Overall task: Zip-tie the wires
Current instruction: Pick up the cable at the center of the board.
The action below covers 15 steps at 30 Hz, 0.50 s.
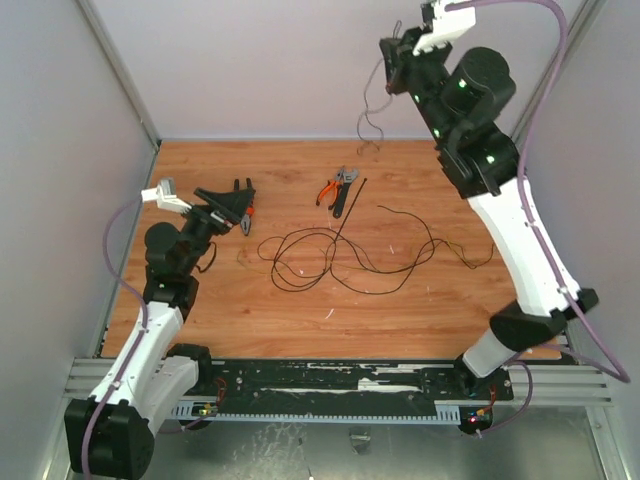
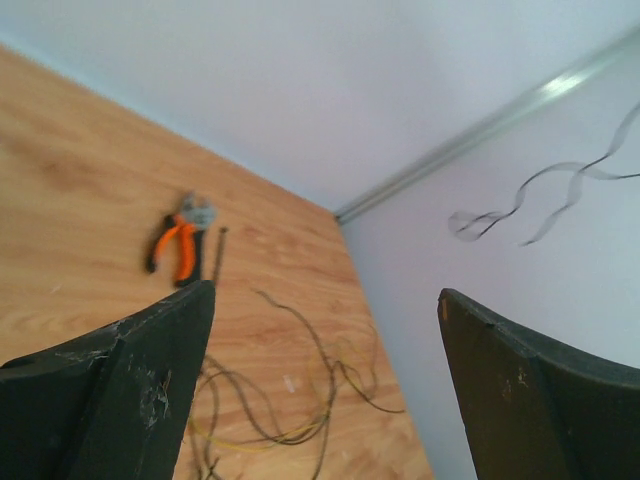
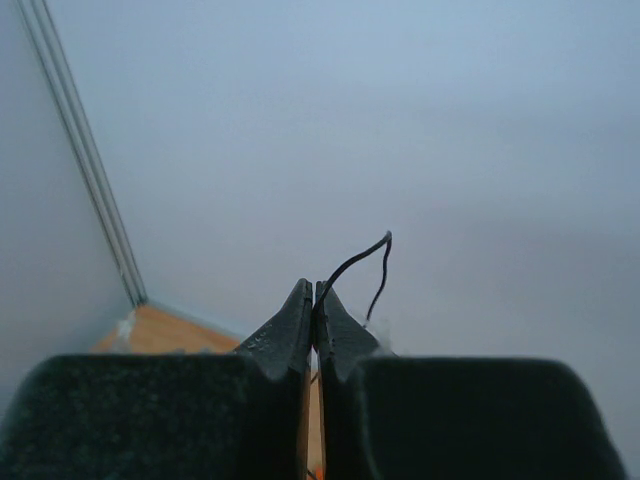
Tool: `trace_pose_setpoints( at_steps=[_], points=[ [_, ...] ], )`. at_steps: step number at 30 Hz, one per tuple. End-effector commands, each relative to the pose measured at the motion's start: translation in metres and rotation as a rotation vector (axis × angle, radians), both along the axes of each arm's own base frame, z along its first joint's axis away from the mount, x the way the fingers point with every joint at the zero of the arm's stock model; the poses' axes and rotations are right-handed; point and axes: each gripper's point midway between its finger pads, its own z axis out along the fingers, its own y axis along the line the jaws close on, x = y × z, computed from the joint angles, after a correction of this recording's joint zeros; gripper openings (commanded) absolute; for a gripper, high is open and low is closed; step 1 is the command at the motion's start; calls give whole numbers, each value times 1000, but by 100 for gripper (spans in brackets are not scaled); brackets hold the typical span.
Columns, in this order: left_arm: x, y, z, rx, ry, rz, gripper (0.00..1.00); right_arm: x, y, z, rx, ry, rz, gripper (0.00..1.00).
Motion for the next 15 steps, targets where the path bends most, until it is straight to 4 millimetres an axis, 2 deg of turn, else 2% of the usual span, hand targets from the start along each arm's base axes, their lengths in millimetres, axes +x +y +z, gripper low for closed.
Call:
trace_pose_setpoints(
  at_steps=[1,4,8,11,15],
  points=[
    [-24,-31,69,60,-209,-215,98,-34,-20,-25,-121,41,21,0],
    [-40,-44,96,57,-281,-298,98,-64,-23,-43,-142,64,101,0],
    [-64,-63,124,27,-359,-392,98,-105,-18,-73,-170,96,253,0],
    [-78,-76,135,-2,-391,-450,95,-133,-11,-93,-188,126,373,0],
    [-89,-100,135,-32,-401,-516,93,-163,-1,-112,-180,149,518,0]
  ],
)
